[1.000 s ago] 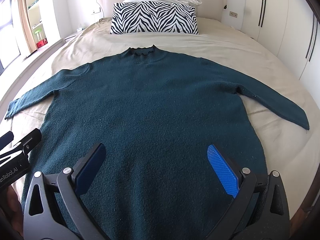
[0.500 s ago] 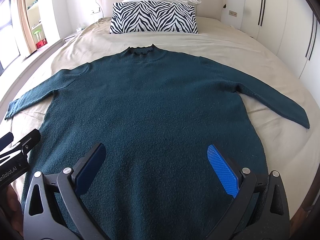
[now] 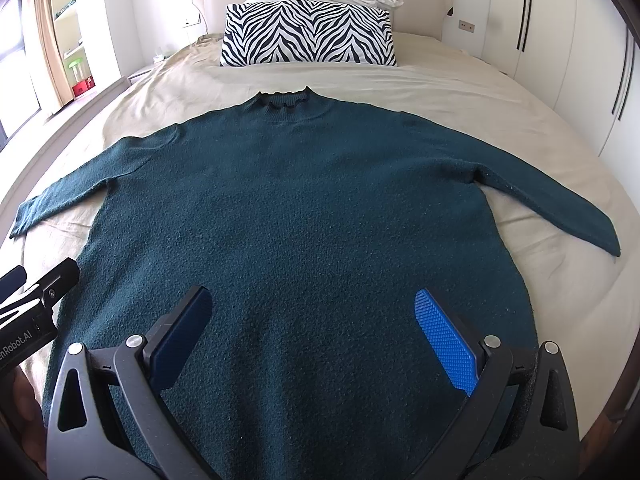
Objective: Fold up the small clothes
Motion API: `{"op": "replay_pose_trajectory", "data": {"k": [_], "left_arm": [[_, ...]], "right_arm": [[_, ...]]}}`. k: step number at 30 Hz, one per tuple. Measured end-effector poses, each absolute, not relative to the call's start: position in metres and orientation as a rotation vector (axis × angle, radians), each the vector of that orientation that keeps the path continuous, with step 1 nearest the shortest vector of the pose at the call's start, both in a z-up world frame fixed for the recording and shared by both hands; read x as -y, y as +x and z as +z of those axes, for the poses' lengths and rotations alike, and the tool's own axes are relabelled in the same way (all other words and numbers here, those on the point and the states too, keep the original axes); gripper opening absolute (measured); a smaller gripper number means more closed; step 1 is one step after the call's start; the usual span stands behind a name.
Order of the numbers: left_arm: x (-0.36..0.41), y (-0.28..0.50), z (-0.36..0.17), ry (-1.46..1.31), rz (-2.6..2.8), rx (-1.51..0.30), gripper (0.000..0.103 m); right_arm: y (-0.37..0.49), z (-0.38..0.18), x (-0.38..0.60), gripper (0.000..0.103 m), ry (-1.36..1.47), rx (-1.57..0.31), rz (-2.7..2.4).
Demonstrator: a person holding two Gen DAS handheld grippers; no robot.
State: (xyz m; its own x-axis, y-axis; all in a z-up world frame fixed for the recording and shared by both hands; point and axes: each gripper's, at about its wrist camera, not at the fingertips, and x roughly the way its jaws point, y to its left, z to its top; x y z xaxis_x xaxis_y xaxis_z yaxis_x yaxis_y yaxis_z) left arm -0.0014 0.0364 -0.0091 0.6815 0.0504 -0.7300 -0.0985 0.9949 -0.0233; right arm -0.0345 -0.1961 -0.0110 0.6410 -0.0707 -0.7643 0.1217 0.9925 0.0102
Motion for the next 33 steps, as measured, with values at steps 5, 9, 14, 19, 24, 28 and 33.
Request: {"op": "replay_pose_trajectory", "data": {"k": [5,9,14,19,24,28,33], "left_arm": [[-0.038,-0.002,-0.008,-0.064,0.085,-0.816,0.103],[-0.038,-0.002,-0.008,-0.069,0.084,-0.817,0.103],[-0.041,-0.001,-0.008,-0.085,0.082,-0.82,0.103],[-0.047,0.003,-0.01,-0.165,0.045,-0.842,0.103],[-0.046,0.018,-0.014,-0.251,-0.028,-0.866,0.103],[-0.041,0.037,-0.02,-0.323,-0.12,-0.902,0.103],[-0.022,0.061,-0.029,-0.32,-0.123,-0.985,0.103]], "right_arm": [[-0.034,-0.011,0.193,0.103,0.058,-0.869,-0.11],[-0.034,-0.011,0.193,0.103,0.057,-0.869,-0.11],[-0.033,-0.012,0.193,0.103,0.059,-0.871,-0.11],[-0.031,-0.012,0.199,0.103,0.07,-0.873,-0.106],[-0.025,-0.01,0.238,0.103,0.168,-0.865,-0.087],[-0.023,-0.007,0.323,0.103,0.366,-0.821,-0.147],[-0.041,-0.026,0.479,0.081,0.761,-0.72,-0.256]]}}
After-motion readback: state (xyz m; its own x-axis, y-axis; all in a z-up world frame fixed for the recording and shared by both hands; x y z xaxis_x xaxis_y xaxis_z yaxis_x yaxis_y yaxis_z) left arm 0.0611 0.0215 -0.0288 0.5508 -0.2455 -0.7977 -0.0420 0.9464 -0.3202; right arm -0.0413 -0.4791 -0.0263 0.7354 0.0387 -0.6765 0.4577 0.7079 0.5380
